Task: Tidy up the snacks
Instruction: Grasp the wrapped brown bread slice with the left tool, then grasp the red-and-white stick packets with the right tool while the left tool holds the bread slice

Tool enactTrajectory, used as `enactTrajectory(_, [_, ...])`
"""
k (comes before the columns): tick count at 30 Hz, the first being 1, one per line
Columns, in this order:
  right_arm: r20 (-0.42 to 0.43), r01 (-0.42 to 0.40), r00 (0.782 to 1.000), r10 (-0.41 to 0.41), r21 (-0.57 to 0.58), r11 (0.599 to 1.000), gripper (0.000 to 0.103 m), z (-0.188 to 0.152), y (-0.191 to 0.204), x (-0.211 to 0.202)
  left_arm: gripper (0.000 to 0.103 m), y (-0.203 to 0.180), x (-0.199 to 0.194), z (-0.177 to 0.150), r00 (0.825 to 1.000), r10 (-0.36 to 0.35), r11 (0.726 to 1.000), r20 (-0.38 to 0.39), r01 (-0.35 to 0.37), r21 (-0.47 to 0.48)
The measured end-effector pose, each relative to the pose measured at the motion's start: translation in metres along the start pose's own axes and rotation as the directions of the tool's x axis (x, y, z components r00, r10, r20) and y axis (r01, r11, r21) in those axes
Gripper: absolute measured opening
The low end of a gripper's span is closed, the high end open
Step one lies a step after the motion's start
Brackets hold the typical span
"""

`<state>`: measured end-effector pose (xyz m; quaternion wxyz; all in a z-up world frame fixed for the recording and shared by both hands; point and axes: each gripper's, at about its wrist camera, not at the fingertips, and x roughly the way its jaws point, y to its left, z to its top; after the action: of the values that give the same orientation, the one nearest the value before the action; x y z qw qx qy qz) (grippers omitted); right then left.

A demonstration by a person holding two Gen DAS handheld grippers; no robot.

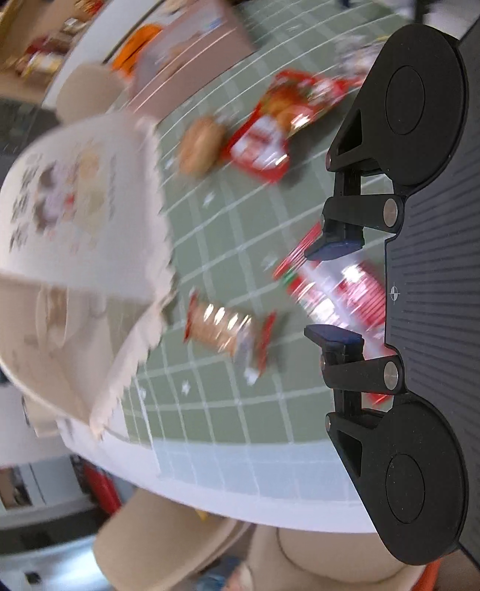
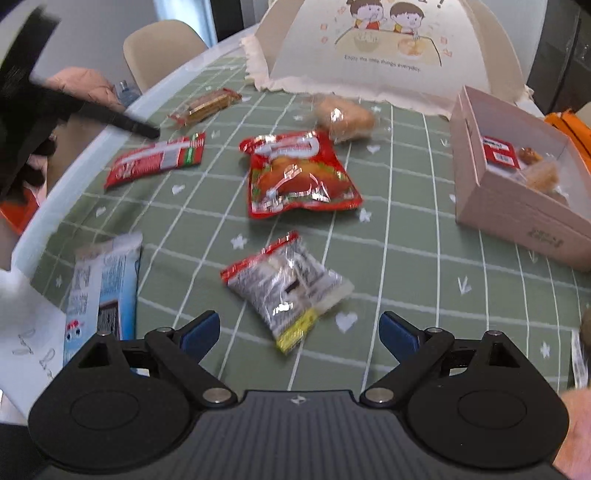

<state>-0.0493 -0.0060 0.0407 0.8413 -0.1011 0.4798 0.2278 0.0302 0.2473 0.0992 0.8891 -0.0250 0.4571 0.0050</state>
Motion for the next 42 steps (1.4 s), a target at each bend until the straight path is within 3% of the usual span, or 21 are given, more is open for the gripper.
enactTrajectory(3, [-0.024,0.024,0.999,-0.023,0.036,0.999,0.094,-0.005,0.003,-0.001,0.042,0.029,0.015,0.023,0.999,-0.044,0.983,0.007,0.044,-0.179])
enactTrajectory(5, [-0.045,0.027,0.999,-0.024,0.069,0.997,0.094,-0.005,0.005,0.000,0.042,0.037,0.032,0.037,0.998,-0.062,0.968,-0.005,0.059,-0.244])
enactTrajectory(13, [-0.038,0.087,0.996,-0.086,0.036,0.996,0.094,0.004,0.026,-0.008,0.043,0.016,0.087,0.073,0.995,0.095,0.991,-0.044,-0.098,-0.091])
enactTrajectory(16, [-0.044,0.089,0.995,-0.088,0.023,0.996,0.094,0.004,0.030,-0.008,0.049,0.017,0.096,0.075,0.994,0.094,0.993,-0.056,-0.098,-0.065])
enactTrajectory(19, [-0.048,0.089,0.995,-0.088,0.031,0.996,0.094,0.003,0.030,-0.007,0.046,0.023,0.105,0.072,0.990,0.093,0.993,-0.103,-0.100,-0.067])
enactTrajectory(22, [-0.049,0.087,0.995,-0.085,0.036,0.996,0.094,0.004,0.029,-0.004,0.046,0.029,0.101,0.066,0.991,0.096,0.990,-0.097,-0.105,-0.092])
enactTrajectory(27, [-0.045,0.066,0.997,-0.064,0.022,0.998,0.094,0.004,0.031,0.000,0.043,0.035,0.074,0.041,0.996,-0.026,0.982,-0.080,0.011,-0.187])
enactTrajectory(32, [-0.043,0.036,0.998,-0.036,0.002,0.999,0.094,0.009,0.034,0.009,0.043,0.035,0.012,-0.012,0.994,-0.113,0.949,0.004,0.109,-0.296])
enactTrajectory(36, [-0.041,-0.008,0.999,0.007,-0.016,1.000,0.094,0.017,0.040,0.015,0.043,0.041,-0.030,-0.062,0.997,-0.075,0.914,-0.008,0.066,-0.399])
enactTrajectory(39, [-0.054,-0.095,0.994,0.093,-0.052,0.994,0.094,0.020,0.056,0.018,0.043,0.047,-0.049,-0.094,0.999,-0.017,0.892,-0.046,-0.005,-0.451])
enactTrajectory(42, [-0.089,-0.184,0.981,0.174,-0.128,0.974,0.094,0.021,0.083,0.023,0.043,0.051,-0.060,-0.117,0.997,0.022,0.851,-0.070,-0.055,-0.522])
